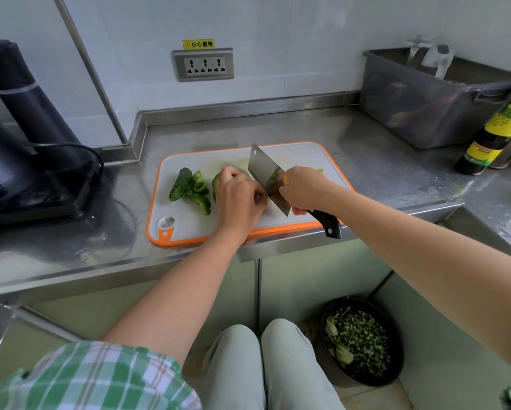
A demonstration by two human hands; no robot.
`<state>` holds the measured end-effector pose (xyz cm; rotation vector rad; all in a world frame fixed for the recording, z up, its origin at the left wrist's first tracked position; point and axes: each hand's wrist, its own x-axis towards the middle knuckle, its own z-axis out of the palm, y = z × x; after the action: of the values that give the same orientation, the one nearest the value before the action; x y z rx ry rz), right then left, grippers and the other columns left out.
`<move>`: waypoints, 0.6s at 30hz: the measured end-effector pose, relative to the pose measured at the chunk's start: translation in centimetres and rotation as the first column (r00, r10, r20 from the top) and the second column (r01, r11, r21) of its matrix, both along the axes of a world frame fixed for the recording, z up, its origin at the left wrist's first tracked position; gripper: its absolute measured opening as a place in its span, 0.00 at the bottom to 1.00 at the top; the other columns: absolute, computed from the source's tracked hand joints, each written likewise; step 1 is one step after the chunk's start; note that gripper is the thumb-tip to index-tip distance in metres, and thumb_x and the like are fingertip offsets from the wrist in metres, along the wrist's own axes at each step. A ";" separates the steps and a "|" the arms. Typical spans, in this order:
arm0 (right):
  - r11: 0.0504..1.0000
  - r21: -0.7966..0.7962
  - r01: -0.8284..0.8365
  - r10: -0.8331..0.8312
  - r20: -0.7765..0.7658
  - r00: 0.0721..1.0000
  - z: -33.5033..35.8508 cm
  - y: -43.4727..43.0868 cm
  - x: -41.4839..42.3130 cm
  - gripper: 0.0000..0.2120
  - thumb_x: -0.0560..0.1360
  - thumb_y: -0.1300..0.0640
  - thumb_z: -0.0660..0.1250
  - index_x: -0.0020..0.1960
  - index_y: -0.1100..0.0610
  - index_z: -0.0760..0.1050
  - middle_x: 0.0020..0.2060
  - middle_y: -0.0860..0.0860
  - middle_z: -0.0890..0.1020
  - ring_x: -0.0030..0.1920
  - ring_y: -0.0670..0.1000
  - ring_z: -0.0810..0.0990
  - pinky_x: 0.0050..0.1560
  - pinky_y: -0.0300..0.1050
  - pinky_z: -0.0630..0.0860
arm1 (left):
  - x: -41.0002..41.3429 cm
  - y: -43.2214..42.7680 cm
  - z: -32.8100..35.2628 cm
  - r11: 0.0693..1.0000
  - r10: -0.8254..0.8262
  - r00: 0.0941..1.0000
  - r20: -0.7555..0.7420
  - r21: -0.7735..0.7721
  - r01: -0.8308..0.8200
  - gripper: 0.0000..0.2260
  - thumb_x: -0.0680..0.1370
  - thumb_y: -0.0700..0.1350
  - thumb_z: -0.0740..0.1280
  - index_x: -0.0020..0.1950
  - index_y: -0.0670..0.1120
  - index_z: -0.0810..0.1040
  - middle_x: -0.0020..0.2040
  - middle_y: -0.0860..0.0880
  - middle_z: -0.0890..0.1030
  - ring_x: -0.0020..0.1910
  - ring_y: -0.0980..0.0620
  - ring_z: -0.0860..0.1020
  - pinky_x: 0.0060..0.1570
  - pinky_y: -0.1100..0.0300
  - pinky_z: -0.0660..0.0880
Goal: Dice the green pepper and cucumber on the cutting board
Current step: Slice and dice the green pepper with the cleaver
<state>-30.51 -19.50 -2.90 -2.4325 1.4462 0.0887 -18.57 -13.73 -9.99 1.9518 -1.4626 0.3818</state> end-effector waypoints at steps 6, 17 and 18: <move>0.999 -0.035 0.017 -0.014 0.094 0.996 -1.2 -0.1 0.3 0.05 0.72 0.65 0.59 0.38 0.60 0.69 0.28 0.55 0.78 0.33 0.57 0.80 0.36 0.43 0.76 | 0.2 -0.3 -0.2 1.000 0.007 1.000 0.008 0.019 -0.007 0.02 0.64 0.44 0.74 0.34 0.51 0.84 0.28 0.52 0.76 0.44 0.43 0.70 0.42 0.57 0.60; 0.977 0.178 0.120 -0.176 0.339 0.924 0.3 -0.6 -1.3 0.06 0.76 0.64 0.57 0.43 0.64 0.71 0.27 0.55 0.79 0.16 0.46 0.71 0.19 0.32 0.66 | 1.6 0.3 0.5 0.995 0.073 0.997 0.001 -0.064 -0.073 0.07 0.68 0.44 0.73 0.45 0.50 0.84 0.44 0.49 0.78 0.54 0.42 0.70 0.53 0.51 0.65; 0.974 0.198 0.113 -0.177 0.345 0.922 0.2 -0.2 -1.1 0.07 0.77 0.63 0.57 0.43 0.63 0.70 0.27 0.55 0.79 0.16 0.45 0.71 0.19 0.33 0.65 | 1.8 0.4 0.6 0.992 0.113 0.993 -0.013 -0.053 -0.114 0.08 0.68 0.44 0.73 0.46 0.50 0.83 0.46 0.49 0.78 0.55 0.41 0.70 0.54 0.50 0.65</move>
<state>-31.65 -19.74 -2.69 -2.0595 1.3789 -0.2436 -16.79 -13.31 -9.39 1.9965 -1.3253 0.4570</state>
